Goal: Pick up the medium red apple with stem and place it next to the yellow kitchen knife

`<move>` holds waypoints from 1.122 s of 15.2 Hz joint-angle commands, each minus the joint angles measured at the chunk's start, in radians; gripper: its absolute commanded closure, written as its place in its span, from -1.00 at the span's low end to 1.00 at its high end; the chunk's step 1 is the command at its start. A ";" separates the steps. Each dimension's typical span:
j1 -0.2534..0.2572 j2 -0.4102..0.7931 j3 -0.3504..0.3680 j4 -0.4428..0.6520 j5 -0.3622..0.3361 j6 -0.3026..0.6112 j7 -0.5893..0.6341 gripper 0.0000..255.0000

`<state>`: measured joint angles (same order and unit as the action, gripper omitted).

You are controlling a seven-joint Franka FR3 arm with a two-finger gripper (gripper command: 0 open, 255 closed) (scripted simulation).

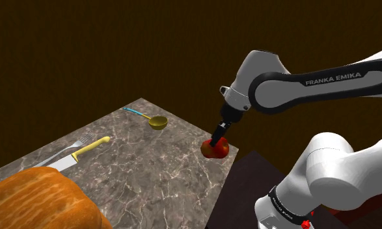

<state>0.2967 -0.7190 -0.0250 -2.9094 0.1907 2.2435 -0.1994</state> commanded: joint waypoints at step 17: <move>-0.015 -0.105 0.002 0.190 -0.030 -0.293 0.048 1.00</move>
<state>0.2820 -0.8209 -0.0225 -2.7306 0.1622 1.9650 -0.1536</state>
